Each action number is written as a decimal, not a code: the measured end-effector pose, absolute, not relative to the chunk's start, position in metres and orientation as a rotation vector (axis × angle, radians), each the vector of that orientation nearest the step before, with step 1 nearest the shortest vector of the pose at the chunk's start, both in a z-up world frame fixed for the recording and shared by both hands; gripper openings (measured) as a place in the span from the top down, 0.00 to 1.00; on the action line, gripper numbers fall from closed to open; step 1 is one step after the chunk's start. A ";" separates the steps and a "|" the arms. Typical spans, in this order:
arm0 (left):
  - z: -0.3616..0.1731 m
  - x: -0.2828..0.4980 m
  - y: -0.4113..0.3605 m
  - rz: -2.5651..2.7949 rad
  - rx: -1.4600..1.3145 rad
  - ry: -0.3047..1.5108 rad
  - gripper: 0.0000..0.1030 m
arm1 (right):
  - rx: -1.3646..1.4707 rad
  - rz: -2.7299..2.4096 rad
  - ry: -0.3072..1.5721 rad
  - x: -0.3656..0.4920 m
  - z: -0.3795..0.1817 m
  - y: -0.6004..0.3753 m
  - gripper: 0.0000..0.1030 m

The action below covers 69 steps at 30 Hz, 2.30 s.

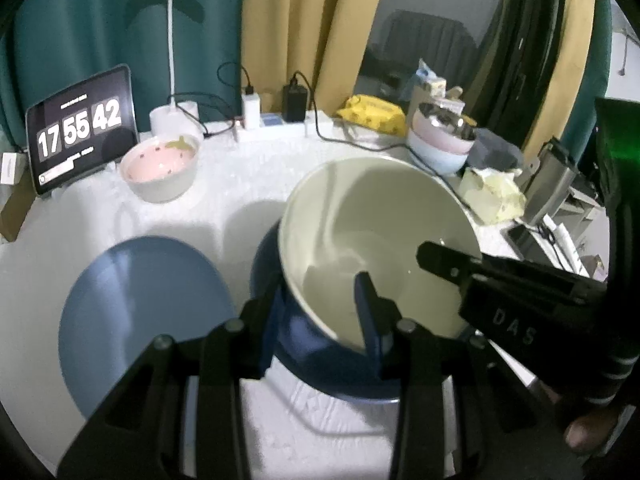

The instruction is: Organize plates and bowls

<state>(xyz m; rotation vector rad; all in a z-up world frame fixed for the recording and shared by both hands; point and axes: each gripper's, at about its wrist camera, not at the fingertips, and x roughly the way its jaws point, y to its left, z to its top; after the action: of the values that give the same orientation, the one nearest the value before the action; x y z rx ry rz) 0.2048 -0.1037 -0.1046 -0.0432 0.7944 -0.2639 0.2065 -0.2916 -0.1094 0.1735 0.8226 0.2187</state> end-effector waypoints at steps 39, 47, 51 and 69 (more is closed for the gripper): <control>-0.097 0.201 -0.088 -0.248 -0.037 0.770 0.63 | 0.062 0.160 0.750 0.208 -0.092 -0.286 0.67; -0.092 0.204 -0.060 -0.230 -0.089 0.750 0.54 | 0.028 0.178 0.742 0.214 -0.079 -0.264 0.67; -0.087 0.205 -0.044 -0.223 -0.113 0.728 0.53 | 0.012 0.183 0.744 0.218 -0.075 -0.250 0.67; -0.075 0.222 0.026 -0.174 -0.166 0.678 0.53 | -0.078 0.216 0.742 0.236 -0.062 -0.182 0.67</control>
<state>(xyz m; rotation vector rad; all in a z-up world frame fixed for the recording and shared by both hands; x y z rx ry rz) 0.2220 0.0255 -0.0750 -0.1660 0.6784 -0.1743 0.2364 -0.1822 -0.0623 -0.0778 0.7420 0.2162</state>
